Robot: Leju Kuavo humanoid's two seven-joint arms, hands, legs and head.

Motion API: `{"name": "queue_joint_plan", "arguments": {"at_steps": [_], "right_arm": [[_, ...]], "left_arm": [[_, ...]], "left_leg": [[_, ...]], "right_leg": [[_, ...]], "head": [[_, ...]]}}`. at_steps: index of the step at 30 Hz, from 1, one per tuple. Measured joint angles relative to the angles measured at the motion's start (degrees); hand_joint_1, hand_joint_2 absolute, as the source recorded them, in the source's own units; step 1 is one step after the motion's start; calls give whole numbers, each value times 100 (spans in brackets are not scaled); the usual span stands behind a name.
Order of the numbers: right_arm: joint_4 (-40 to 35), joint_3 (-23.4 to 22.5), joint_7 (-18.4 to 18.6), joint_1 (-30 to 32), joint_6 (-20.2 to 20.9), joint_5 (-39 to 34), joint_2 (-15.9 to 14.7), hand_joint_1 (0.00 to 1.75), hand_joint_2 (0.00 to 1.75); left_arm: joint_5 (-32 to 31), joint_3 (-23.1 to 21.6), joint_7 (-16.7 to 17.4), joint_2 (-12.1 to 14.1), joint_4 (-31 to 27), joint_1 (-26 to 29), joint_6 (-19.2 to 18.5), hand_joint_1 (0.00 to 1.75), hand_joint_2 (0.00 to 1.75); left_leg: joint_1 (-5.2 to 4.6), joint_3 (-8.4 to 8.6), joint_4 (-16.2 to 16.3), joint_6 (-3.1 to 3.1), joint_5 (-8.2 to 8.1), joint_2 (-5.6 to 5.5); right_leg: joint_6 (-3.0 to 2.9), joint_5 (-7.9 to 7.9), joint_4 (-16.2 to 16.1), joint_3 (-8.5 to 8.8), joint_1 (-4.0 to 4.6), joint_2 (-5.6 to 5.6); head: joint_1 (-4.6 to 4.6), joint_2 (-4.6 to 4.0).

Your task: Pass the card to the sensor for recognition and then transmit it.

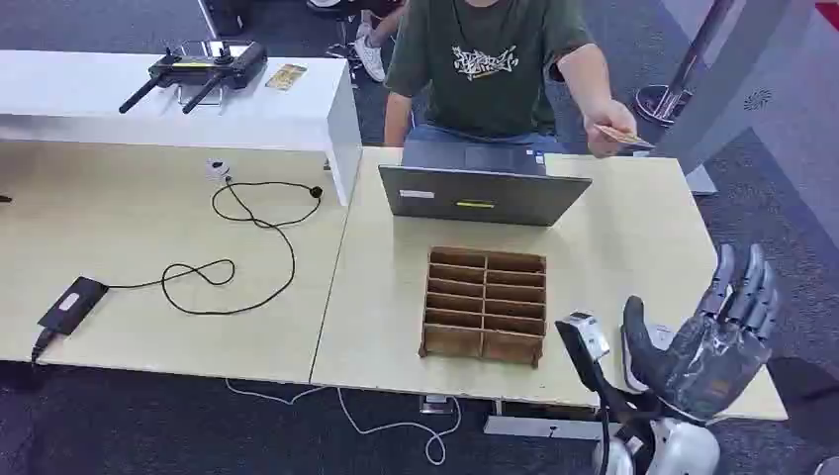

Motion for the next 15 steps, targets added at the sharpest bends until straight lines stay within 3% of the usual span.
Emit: {"name": "queue_joint_plan", "arguments": {"at_steps": [15], "right_arm": [[1915,330,203,-1971,20,-343,-199,0,175]], "left_arm": [[-39,-33,20,-7,0,-25,-90,0,0]], "left_leg": [[0,2,0,-6,5,-2]], "right_leg": [[-4,5,3,-2,0,0]], "head": [[4,0]]}}
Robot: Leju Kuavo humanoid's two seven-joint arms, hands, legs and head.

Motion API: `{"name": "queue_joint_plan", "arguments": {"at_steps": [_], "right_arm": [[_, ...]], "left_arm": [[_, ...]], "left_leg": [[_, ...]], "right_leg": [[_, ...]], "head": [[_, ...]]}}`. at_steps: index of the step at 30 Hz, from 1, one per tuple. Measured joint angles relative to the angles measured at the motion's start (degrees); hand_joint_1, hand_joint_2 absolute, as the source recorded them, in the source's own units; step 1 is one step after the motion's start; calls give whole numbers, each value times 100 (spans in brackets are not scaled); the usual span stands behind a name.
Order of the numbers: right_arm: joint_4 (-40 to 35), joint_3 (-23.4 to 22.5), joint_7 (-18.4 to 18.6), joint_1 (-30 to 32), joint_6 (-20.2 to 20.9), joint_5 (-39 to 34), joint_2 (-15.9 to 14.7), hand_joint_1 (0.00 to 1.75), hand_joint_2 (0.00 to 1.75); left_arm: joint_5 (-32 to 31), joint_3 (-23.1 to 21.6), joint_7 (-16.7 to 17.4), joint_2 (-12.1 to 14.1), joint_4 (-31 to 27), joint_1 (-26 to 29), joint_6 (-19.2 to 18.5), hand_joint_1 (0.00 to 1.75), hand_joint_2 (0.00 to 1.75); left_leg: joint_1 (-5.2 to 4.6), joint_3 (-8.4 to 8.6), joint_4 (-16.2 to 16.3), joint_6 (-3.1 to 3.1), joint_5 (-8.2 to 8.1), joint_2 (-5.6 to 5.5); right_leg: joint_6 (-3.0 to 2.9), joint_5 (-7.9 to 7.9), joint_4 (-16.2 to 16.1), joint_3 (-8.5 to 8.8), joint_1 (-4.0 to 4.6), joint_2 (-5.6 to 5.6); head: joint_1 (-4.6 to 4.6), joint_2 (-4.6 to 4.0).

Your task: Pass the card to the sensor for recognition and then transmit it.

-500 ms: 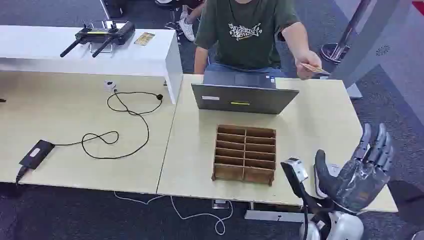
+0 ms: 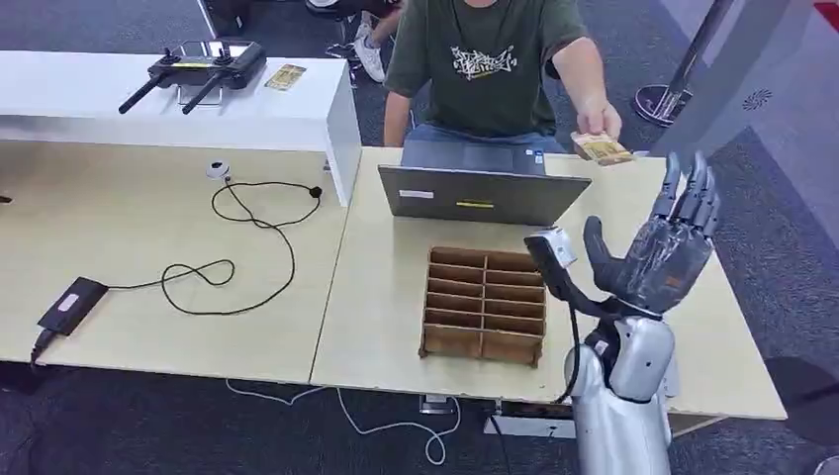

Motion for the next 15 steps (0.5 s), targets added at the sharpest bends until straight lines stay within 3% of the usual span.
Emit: {"name": "queue_joint_plan", "arguments": {"at_steps": [9,15], "right_arm": [[626,85,70,-418,22,-7,-94,0,175],[1469,166,306,-1112,109,420,-173,0,175]], "left_arm": [[-37,-17,13,2,0,-5,-22,0,0],[-63,-107,20,2,0,-22,-81,0,0]], "left_leg": [[0,-2,0,0,-1,1],[0,-1,0,0,4,3]], "right_leg": [[1,0,1,-1,0,2],[-1,5,1,-1,0,3]], "head": [[-4,0],[-4,0]]}}
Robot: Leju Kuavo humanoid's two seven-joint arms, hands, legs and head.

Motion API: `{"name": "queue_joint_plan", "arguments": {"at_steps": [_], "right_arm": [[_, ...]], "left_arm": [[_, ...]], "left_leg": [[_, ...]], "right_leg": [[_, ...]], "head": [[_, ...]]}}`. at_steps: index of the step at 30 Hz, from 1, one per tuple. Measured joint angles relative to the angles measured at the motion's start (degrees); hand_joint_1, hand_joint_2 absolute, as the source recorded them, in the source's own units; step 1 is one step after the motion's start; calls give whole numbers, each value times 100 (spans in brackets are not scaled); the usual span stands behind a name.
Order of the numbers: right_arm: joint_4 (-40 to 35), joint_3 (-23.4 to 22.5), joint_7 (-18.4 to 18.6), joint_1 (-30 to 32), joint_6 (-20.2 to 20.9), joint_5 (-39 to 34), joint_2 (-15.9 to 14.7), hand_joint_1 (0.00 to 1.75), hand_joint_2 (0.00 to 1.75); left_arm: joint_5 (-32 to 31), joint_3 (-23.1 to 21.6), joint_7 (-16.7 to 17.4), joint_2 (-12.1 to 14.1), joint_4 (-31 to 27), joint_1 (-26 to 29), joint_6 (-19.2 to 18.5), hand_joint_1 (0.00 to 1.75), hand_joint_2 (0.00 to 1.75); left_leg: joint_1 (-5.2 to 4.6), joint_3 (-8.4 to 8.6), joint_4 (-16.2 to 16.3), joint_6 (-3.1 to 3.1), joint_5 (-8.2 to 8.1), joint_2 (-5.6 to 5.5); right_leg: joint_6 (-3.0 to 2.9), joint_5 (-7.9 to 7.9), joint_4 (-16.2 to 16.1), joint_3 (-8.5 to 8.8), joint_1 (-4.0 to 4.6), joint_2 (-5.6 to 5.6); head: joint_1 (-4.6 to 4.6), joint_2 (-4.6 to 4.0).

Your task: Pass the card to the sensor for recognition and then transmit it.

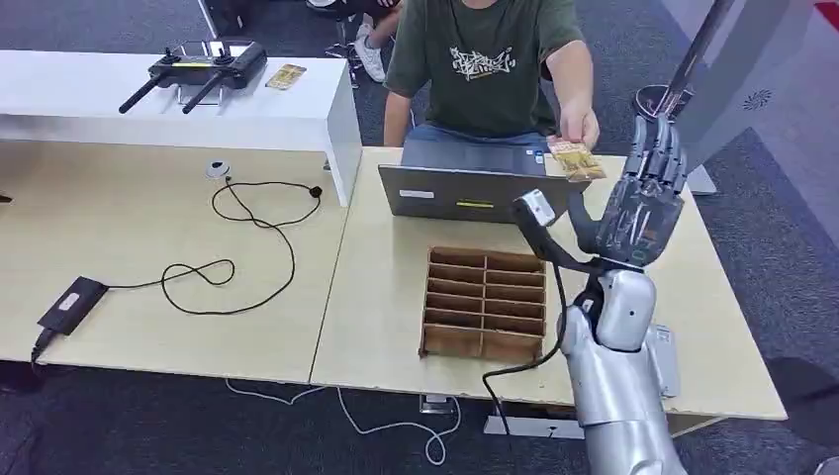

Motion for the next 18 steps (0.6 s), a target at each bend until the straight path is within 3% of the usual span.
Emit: {"name": "queue_joint_plan", "arguments": {"at_steps": [7,18], "right_arm": [[664,256,98,-475,9,41,-15,0,175],[1105,496,197,-714,-24,48,-31,0,175]], "left_arm": [[44,-13,66,-2,0,5,118,0,0],[203,-11,81,-20,0,6,157,0,0]], "left_leg": [[0,-1,0,-2,1,-2],[0,-1,0,-2,1,-2]], "right_leg": [[0,0,1,-1,0,-1],[0,0,0,-2,0,-1]], "head": [[0,0],[2,0]]}}
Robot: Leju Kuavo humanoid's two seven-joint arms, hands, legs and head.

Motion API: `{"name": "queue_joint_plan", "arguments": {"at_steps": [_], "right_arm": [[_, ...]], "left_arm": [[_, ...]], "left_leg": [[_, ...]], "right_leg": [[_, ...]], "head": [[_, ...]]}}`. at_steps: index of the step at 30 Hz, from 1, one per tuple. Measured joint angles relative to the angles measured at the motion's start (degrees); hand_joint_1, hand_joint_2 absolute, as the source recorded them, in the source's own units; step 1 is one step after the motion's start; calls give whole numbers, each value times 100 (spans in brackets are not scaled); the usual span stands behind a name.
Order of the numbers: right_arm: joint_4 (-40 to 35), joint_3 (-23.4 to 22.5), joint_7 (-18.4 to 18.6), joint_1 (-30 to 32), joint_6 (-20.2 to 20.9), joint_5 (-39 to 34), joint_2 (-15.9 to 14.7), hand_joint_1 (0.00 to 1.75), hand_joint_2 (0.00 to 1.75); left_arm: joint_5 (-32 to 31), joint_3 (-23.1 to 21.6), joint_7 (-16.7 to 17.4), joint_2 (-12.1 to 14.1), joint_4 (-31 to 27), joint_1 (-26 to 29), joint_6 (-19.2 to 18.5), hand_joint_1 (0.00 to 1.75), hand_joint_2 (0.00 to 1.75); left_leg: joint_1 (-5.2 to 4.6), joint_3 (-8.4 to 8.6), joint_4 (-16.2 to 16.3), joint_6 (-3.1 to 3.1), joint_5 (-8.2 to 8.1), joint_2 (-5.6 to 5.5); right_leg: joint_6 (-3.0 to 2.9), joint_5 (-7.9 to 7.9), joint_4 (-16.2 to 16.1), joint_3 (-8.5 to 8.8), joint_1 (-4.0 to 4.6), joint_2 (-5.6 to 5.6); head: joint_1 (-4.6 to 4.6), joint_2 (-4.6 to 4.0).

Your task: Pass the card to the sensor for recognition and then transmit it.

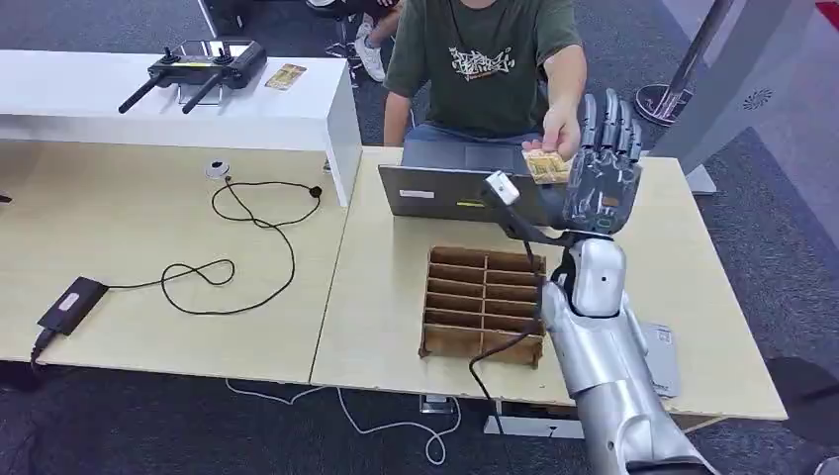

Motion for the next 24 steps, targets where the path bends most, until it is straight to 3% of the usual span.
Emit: {"name": "queue_joint_plan", "arguments": {"at_steps": [24], "right_arm": [[160,24,-35,-29,-76,-2,-44,0,175]], "left_arm": [[61,0,0,-7,0,2,2,0,0]], "left_leg": [[0,0,0,0,0,0]], "right_leg": [[0,0,0,0,0,0]], "head": [[-2,0]]}}
